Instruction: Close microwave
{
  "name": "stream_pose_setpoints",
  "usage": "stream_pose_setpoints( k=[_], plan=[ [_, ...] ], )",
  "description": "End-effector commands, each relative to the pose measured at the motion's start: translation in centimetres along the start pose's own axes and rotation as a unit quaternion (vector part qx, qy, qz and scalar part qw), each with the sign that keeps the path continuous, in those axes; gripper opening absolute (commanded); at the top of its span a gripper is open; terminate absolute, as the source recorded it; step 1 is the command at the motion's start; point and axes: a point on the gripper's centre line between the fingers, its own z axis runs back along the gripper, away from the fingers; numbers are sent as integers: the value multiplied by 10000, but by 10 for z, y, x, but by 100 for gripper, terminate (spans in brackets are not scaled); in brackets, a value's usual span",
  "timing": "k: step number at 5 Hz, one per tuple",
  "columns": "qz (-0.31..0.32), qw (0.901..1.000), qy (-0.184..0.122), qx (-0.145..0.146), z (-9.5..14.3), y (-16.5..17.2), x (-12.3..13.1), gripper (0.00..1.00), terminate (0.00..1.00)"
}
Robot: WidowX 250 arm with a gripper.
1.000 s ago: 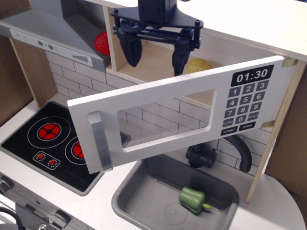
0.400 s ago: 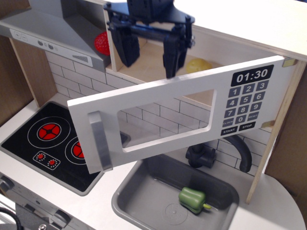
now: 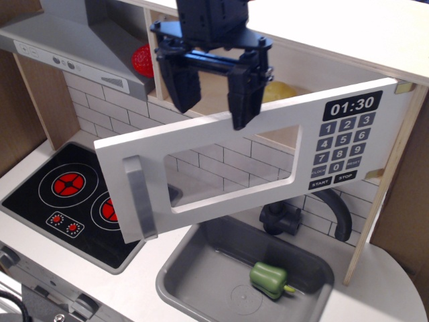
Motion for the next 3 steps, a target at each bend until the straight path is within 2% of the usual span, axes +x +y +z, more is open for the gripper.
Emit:
stream_pose_setpoints(
  k=[1,2,3],
  plan=[
    [386,9952,-564,704,-12,12,25,100,0],
    [504,9945,-548,744,-13,15,40,100,0],
    [558,9948,-507,686,-1,11,49,100,0]
  ],
)
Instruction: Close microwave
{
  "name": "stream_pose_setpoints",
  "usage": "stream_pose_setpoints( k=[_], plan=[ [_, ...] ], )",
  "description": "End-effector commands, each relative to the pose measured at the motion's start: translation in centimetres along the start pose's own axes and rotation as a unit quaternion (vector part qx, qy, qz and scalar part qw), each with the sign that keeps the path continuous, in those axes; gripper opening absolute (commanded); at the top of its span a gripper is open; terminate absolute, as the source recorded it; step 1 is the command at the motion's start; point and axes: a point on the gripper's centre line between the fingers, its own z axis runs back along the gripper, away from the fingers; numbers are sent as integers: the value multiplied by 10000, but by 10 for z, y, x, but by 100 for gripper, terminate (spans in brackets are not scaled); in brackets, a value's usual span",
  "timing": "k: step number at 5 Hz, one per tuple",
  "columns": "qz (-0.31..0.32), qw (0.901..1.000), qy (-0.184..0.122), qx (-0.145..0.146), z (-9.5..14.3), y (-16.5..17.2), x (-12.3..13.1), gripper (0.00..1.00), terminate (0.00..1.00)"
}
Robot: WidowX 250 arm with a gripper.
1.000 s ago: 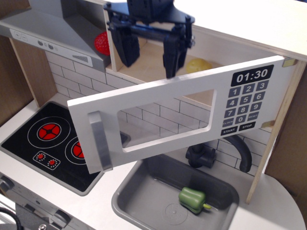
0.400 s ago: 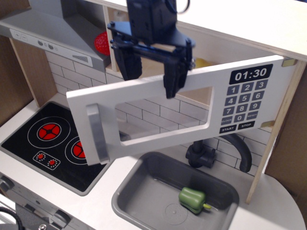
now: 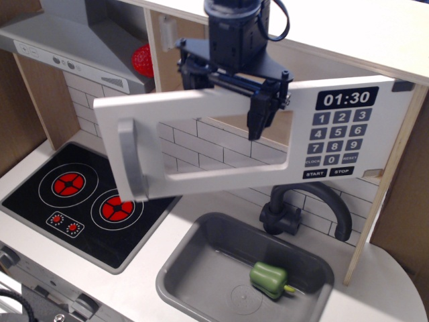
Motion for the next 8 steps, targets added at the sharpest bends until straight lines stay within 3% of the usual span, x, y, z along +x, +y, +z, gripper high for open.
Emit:
stream_pose_setpoints(
  k=[1,2,3,5,6,8],
  plan=[
    [187,9995,-204,-140,43,0,19,100,0],
    [190,9995,-211,-103,50,-1,13,100,0],
    [65,9998,-137,-151,54,-5,-9,100,0],
    [8,9995,-310,-87,42,-18,-45,100,0],
    [289,9992,-265,-33,5,-31,-52,100,0],
    [830,9952,-497,-175,-53,-38,-40,100,0]
  ],
)
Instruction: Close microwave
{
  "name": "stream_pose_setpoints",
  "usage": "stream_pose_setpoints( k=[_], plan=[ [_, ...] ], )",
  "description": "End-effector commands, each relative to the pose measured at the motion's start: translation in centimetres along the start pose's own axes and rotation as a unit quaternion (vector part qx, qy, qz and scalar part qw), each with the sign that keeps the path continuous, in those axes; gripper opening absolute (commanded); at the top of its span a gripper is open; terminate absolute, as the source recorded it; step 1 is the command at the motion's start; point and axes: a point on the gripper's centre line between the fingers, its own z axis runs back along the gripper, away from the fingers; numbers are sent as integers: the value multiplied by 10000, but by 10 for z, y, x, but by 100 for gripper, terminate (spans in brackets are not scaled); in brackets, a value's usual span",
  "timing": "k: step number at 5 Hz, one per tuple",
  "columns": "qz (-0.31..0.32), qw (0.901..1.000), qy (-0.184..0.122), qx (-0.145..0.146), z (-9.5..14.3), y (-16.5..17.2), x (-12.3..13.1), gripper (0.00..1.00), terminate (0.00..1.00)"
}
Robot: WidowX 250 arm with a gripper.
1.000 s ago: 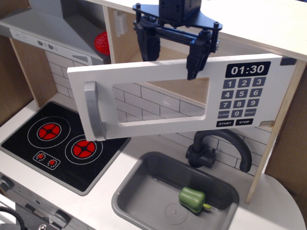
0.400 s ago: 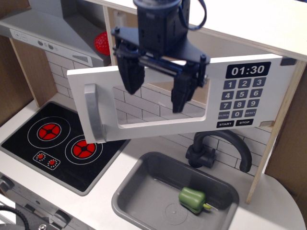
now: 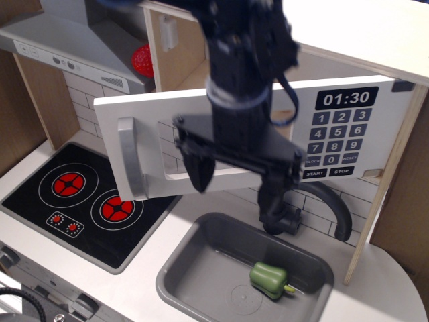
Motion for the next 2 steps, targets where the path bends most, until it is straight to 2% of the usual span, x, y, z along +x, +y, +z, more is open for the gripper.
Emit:
stream_pose_setpoints(
  k=[1,2],
  plan=[
    [233,9990,-362,-80,-41,2,18,100,0],
    [497,9976,-437,-191,-46,19,37,100,0]
  ],
)
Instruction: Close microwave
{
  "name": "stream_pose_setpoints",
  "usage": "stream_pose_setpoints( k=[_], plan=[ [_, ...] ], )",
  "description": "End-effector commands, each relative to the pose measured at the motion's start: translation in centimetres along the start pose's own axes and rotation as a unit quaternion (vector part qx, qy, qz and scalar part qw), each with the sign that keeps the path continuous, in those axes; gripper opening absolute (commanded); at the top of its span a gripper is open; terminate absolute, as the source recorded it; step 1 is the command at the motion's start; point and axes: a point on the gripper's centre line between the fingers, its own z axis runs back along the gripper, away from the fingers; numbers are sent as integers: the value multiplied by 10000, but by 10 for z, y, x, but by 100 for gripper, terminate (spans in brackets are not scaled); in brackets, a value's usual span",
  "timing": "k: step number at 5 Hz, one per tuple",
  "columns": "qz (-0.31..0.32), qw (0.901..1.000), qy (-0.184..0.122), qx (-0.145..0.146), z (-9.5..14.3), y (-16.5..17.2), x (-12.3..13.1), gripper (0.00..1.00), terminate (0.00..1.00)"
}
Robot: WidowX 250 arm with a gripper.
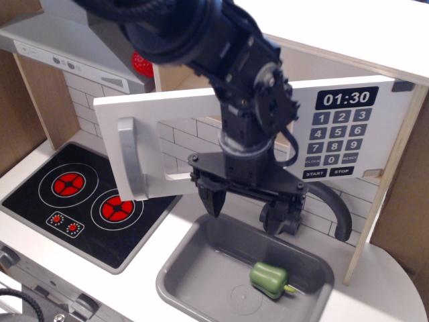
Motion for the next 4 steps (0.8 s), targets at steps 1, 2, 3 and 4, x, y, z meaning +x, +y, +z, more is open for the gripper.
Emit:
stream_pose_setpoints(
  k=[1,2,3,4],
  plan=[
    [223,9980,-521,-295,-3,30,47,100,0],
    [87,9967,-700,-402,-9,37,73,100,0],
    [170,9964,-671,-495,-14,40,92,100,0],
    [166,9947,-816,-605,-15,41,105,100,0]
  ],
)
